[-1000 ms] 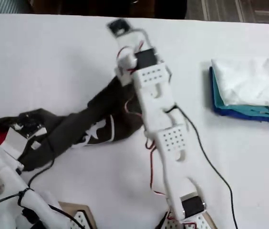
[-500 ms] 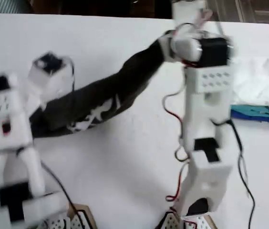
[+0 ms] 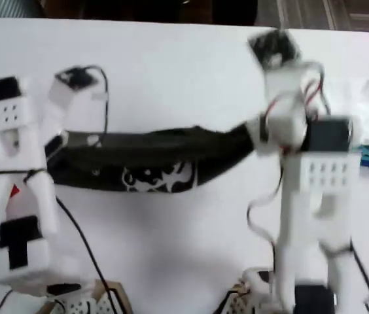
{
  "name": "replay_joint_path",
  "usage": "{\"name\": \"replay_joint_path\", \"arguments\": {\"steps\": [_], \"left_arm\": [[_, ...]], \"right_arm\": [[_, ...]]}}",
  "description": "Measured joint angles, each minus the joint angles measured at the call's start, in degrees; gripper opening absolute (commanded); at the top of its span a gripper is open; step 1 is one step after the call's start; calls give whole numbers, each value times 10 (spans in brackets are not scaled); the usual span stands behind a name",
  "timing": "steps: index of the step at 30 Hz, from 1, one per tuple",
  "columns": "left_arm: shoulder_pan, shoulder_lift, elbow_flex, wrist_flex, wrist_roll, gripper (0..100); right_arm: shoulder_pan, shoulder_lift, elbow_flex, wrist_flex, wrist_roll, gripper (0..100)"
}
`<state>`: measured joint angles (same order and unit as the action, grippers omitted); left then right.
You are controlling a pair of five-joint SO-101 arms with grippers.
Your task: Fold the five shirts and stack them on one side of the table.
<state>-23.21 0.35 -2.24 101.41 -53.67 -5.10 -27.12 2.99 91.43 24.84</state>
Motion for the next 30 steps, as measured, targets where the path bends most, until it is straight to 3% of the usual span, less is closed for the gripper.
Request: {"name": "replay_joint_path", "arguments": {"steps": [7, 11, 14, 22, 26, 30], "left_arm": [[-78, -94, 193, 0, -120, 24], [-90, -96, 274, -12, -149, 24], [-90, -97, 306, -39, -153, 24], [-91, -99, 314, -55, -153, 24], [-91, -99, 314, -56, -153, 24], [-91, -99, 315, -56, -153, 24]], "right_arm": [[-7, -272, 501, -214, 21, 26], [-7, -373, 670, -252, 22, 139], [3, -420, 681, -247, 22, 232], [82, -460, 545, -223, 3, 159], [77, -443, 498, -224, -24, 159], [32, -334, 497, -228, -30, 159]]}}
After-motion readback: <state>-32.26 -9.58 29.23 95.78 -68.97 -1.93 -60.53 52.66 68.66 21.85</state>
